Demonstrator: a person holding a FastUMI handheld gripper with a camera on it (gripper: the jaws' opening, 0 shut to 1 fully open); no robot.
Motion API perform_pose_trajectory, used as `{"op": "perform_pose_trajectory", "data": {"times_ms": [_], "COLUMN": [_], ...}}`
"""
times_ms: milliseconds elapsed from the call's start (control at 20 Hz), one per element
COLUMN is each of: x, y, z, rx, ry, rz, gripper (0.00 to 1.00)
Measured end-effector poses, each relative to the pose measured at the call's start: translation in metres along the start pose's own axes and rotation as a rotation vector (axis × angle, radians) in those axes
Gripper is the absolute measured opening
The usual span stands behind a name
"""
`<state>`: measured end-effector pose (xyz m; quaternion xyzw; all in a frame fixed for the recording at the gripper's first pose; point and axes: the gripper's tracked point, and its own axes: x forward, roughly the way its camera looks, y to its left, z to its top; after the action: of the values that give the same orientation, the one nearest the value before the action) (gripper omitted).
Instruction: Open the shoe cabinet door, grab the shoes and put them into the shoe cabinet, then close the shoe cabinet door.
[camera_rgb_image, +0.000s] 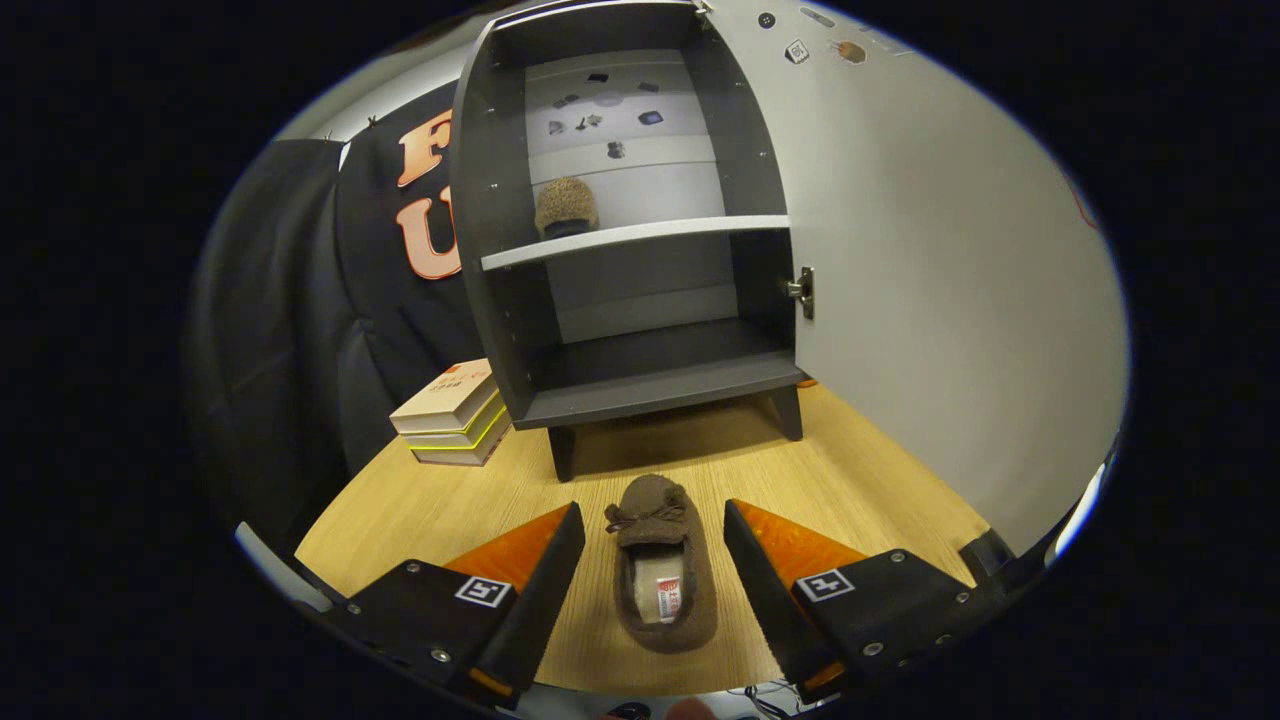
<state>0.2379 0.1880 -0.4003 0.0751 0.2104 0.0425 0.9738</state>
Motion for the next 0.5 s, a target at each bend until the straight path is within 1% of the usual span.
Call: {"op": "perform_pose_trajectory", "data": {"times_ms": [250, 400, 500], "x": [0.036, 0.052, 0.062], "y": [0.020, 0.031, 0.032], "z": [-0.050, -0.067, -0.073], "rx": [0.020, 0.007, 0.002], "ry": [0.087, 0.106, 0.118], "rz": [0.050, 0.087, 0.084], "gripper": [0.86, 0.82, 0.79]}}
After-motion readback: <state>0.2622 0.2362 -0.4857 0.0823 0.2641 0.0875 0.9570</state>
